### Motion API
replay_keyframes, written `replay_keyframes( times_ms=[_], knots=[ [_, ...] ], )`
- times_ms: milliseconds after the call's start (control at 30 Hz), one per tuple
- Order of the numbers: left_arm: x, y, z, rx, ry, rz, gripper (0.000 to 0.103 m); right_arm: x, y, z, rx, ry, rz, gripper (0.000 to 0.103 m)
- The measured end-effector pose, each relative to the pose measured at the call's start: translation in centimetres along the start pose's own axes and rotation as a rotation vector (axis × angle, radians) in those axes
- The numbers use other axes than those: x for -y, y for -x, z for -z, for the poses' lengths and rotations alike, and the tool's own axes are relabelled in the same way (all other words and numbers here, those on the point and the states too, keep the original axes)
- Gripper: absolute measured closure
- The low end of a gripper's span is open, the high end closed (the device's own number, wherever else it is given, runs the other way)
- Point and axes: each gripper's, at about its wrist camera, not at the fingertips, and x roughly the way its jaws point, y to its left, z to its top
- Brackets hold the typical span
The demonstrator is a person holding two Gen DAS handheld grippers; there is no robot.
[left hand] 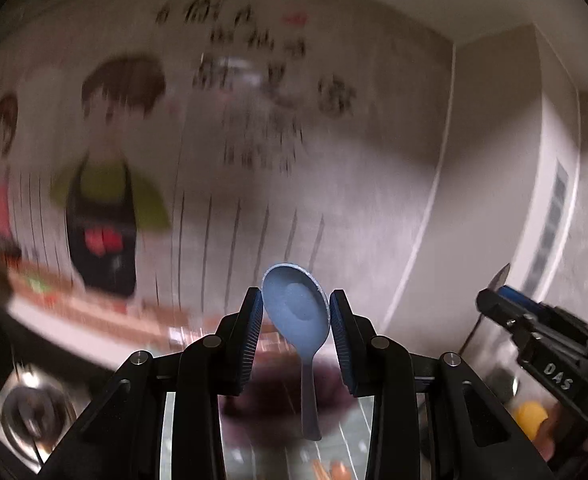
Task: Organize utensils
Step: 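Lift both spoons and drop them into the purple holder, opening both tools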
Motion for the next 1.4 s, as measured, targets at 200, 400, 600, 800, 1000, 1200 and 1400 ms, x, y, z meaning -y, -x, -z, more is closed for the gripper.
replay_keyframes(
  times_ms=[200, 400, 600, 800, 1000, 1200, 1400],
  knots=[
    [-1.7, -3.6, -1.8, -0.017, 0.028, -0.053, 0.068, -1.2, -3.7, -3.6, 0.043, 0.086, 0.032, 0.072],
    [-2.9, -8.6, 2.2, -0.101, 0.021, -0.093, 0.068, -1.6, -8.6, -1.0, -0.033, 0.06, 0.004, 0.072],
    [-4.0, -12.3, 5.2, -0.15, 0.027, -0.107, 0.068, -1.7, -13.0, 2.1, -0.121, 0.053, -0.01, 0.072],
    [-4.6, -14.6, 7.5, -0.246, 0.041, -0.108, 0.067, -1.8, -16.4, 5.2, -0.222, 0.032, -0.047, 0.072],
    [-5.3, -16.1, 9.6, -0.317, 0.074, -0.102, 0.067, -2.0, -18.8, 7.9, -0.317, 0.038, -0.064, 0.072],
    [-5.6, -16.8, 10.8, -0.382, 0.106, -0.076, 0.067, -2.6, -20.2, 10.4, -0.402, 0.067, -0.084, 0.071],
    [-5.3, -15.8, 9.6, -0.38, 0.099, -0.059, 0.067, -3.3, -19.4, 10.7, -0.39, 0.125, -0.066, 0.071]
  ],
)
